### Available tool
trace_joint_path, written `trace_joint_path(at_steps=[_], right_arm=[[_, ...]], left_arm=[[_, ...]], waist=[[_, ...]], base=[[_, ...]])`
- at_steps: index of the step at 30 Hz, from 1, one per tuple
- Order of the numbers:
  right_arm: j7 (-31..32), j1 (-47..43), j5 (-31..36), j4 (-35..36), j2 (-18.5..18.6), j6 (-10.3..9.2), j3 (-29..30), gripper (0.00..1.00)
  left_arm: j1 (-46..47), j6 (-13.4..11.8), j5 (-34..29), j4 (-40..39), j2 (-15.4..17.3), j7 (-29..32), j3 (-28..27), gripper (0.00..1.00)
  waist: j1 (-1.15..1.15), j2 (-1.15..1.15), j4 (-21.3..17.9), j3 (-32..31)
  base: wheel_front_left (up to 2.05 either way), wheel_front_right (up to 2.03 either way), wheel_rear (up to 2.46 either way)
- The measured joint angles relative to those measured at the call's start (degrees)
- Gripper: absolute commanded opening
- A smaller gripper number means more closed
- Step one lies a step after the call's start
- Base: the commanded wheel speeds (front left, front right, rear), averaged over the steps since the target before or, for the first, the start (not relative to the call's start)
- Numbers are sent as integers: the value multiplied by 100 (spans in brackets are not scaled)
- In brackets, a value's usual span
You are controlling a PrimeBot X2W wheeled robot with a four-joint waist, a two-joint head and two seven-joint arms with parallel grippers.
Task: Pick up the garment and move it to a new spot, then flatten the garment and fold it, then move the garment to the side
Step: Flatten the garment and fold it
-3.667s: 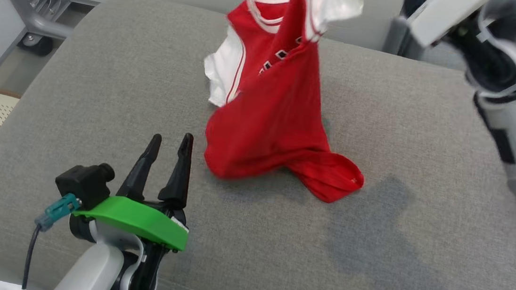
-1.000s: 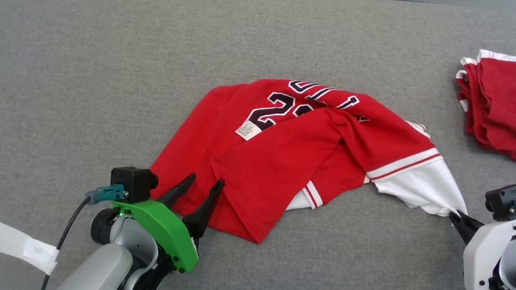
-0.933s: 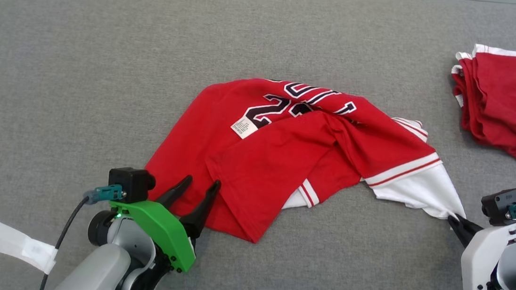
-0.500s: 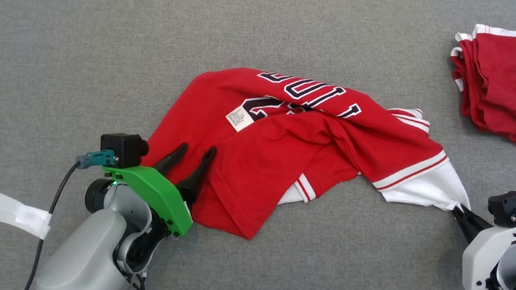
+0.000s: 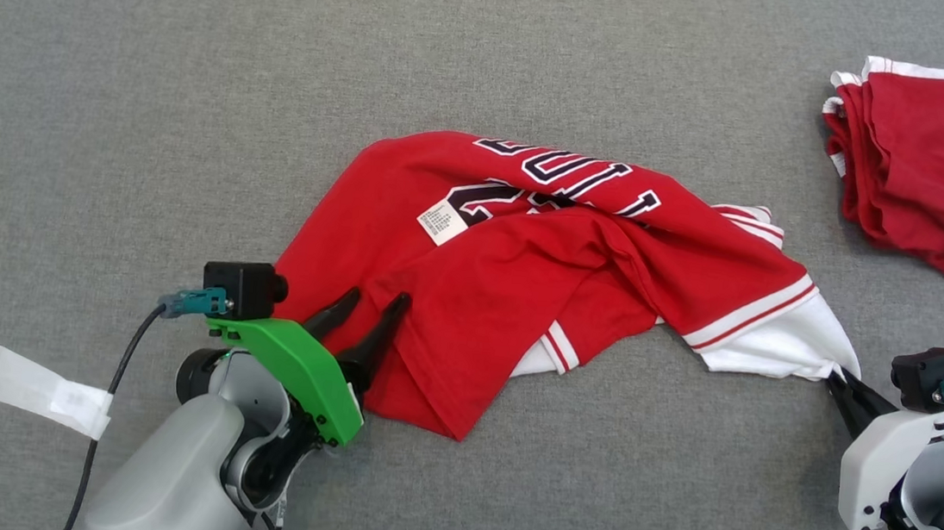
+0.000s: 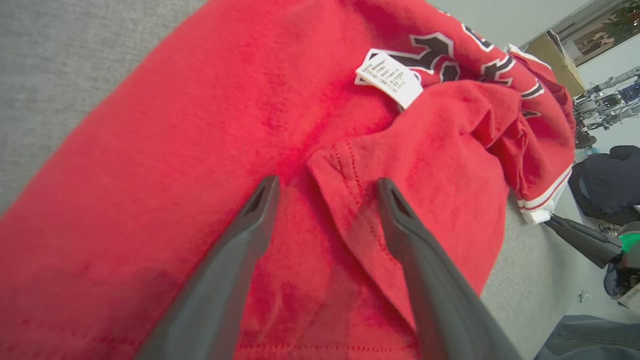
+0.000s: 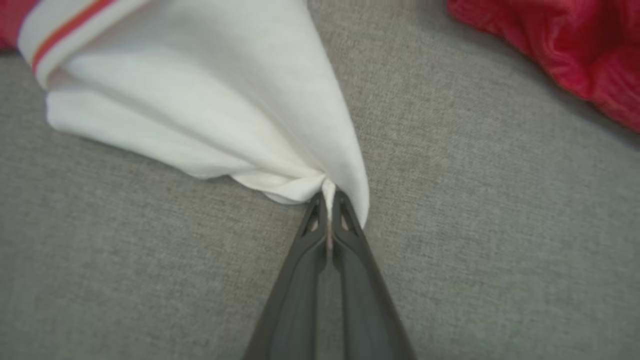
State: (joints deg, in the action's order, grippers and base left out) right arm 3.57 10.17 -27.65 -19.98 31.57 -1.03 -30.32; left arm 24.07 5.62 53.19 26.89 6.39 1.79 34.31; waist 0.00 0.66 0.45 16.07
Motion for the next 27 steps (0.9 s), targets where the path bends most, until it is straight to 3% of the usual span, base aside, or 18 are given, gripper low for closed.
trace_joint_path(at_steps=[3,8,11,13,14,19,22,27], right_arm=[[-62,32,0,-91,-55,12,-8,0],[-162,120,9,-263,-108,56,-33,0],[-204,142,10,-318,-129,102,-36,0],[-213,170,10,-369,-154,107,-45,0],[-235,185,10,-401,-174,110,-51,0],[-308,225,9,-543,-252,138,-63,0],[-335,243,8,-608,-272,164,-62,0],[-543,257,-133,-678,-352,225,102,0]], left_arm=[[8,19,16,19,-58,-15,13,100],[118,66,15,80,-67,-120,48,83],[186,66,15,132,-66,-144,43,66],[228,67,15,176,-66,-201,36,43],[240,68,15,197,-65,-208,40,37],[241,101,16,270,-67,-207,99,26],[241,124,16,324,-68,-207,119,0],[246,126,15,312,-51,-204,230,0]], waist=[[0,0,-5,-8],[0,0,-35,-23],[0,0,-48,-31],[0,0,-60,-41],[0,0,-65,-46],[0,0,-82,-82],[0,0,-82,-99],[0,0,-50,-170]], base=[[0,0,0],[0,0,0],[0,0,0],[0,0,0],[0,0,0],[0,0,0],[0,0,0],[0,0,0]])
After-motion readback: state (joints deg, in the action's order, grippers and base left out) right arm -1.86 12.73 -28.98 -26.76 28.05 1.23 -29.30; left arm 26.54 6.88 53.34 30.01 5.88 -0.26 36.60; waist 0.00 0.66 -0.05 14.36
